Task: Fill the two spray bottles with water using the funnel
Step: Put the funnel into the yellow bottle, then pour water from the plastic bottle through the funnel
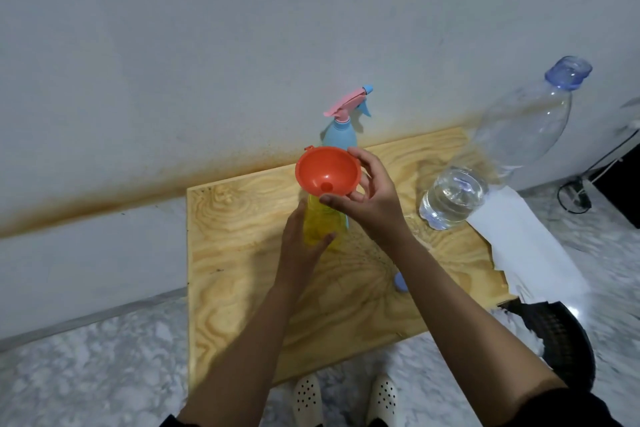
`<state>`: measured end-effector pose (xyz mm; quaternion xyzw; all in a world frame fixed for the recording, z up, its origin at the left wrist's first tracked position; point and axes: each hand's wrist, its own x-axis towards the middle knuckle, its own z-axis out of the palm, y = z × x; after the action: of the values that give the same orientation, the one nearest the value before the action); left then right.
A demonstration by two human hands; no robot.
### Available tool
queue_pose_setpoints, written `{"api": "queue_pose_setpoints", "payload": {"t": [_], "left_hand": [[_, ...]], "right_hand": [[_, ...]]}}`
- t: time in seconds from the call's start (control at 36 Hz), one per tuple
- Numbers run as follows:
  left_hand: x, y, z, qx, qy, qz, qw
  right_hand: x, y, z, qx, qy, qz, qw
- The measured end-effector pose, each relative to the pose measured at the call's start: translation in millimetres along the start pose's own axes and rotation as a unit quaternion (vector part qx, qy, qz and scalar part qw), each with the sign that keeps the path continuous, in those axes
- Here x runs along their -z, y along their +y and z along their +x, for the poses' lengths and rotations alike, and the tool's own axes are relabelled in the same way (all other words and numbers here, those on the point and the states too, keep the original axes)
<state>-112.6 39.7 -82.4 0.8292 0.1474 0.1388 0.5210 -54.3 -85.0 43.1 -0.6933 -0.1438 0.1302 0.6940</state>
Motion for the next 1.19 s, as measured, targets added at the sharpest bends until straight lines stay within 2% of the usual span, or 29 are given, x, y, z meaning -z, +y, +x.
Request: {"api": "queue_pose_setpoints", "payload": {"t": [0.19,0.56,0.72,0.83,1.03,1.19], "left_hand": [[5,2,1,-0.008,0.006,0.05,0.999],[11,19,0,0.005,0.007,0.058,0.998],[15,27,-3,-0.001,-0.004,0.106,0.994],[18,45,-12,0.019,0.007,0.083,0.996],[4,66,-44,0.064,0.044,0.158,0.984],[-33,101,-72,0.055,0.056,0.127,0.989]], "right_hand": [[-1,1,-3,-0.006,-0.015,-0.031,0.999],[-5,-9,-5,-0.025,-0.028,-0.102,0.994],[-3,-7,-3,-0.054,-0.055,-0.11,0.991],[3,-6,-4,-0.053,-0.086,-0.116,0.988],[39,3,-28,-0.004,-0.087,-0.179,0.98],[100,21,-65,-0.018,-0.062,-0.251,0.966]]}}
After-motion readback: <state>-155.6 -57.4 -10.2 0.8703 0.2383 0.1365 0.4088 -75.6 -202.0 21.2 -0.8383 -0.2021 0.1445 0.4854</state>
